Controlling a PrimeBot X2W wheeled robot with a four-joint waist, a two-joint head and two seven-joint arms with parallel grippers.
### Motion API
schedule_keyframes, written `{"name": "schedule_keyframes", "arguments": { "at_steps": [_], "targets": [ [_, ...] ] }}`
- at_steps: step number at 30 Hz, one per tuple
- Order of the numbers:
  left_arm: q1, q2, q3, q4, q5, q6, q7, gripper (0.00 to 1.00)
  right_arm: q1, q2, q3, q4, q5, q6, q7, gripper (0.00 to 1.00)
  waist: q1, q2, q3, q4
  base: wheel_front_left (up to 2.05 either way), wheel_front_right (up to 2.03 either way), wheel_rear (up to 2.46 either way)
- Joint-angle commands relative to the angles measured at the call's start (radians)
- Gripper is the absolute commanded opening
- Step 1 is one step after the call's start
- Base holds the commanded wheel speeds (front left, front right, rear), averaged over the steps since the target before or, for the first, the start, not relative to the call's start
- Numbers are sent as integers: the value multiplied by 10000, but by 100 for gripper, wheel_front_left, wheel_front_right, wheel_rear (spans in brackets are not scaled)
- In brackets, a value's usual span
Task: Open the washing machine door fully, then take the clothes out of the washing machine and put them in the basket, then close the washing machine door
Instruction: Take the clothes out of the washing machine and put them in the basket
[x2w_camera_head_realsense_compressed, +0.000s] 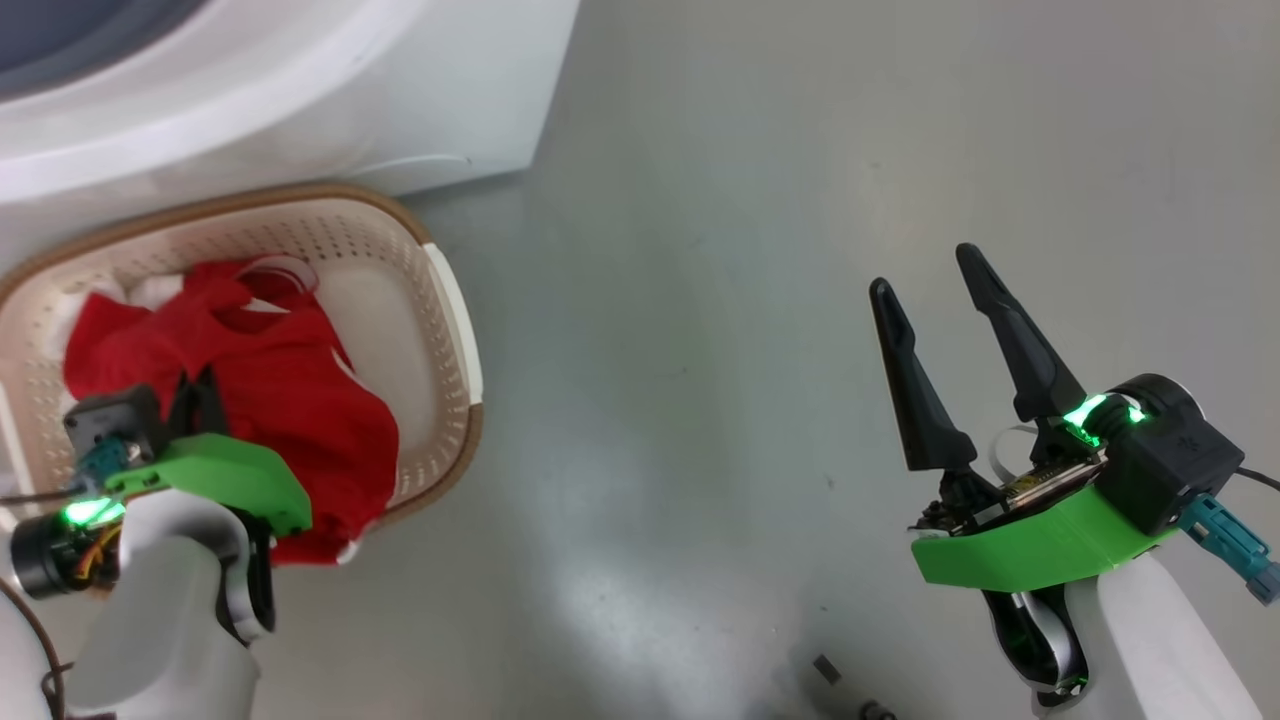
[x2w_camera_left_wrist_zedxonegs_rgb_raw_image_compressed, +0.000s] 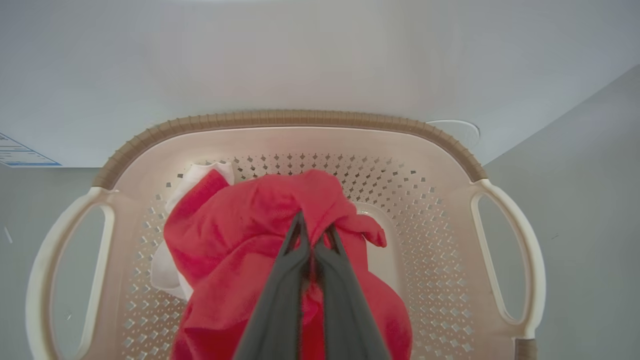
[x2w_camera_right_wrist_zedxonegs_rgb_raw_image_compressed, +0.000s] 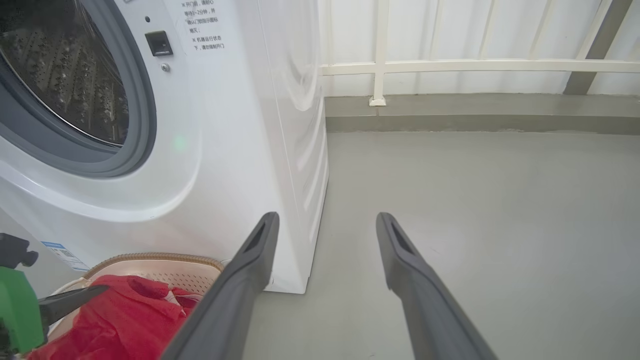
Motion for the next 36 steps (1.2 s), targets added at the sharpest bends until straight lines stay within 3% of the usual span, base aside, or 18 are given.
{"name": "schedule_keyframes", "arguments": {
  "at_steps": [1, 21, 22, 23, 24, 25, 36],
  "targets": [
    [-97, 282, 303, 34, 87, -55, -120, 0, 9, -87, 257, -214, 64, 48, -63, 100, 0, -1, 236, -168, 0, 0, 0],
    [-1363, 420, 208, 3589, 52, -409, -54, 0, -346, -8, 462, -33, 298, 48, -63, 100, 0, -1, 814, -639, 0, 0, 0],
    [-1403, 413, 171, 3649, 69, -416, -55, 18, -349, -5, 455, -12, 300, 48, -63, 100, 0, -1, 797, -634, 0, 0, 0],
    [-1440, 402, 148, 3699, 71, -424, -55, 49, -354, -2, 450, 7, 298, 48, -63, 100, 0, -1, 770, -625, 0, 0, 0],
    [-1477, 396, 120, 3735, 79, -441, -57, 91, -357, 2, 443, 23, 295, 48, -63, 100, 0, -1, 737, -611, 0, 0, 0],
    [-1508, 396, 77, 3764, 101, -463, -60, 100, -361, 6, 439, 34, 294, 48, -63, 100, 0, -1, 700, -599, 0, 0, 0],
    [-1239, 313, 79, 3780, -77, -836, -107, 100, -167, 30, 341, 173, 182, 48, -63, 100, 0, -1, -93, -265, 0, 0, 0]
  ]
}}
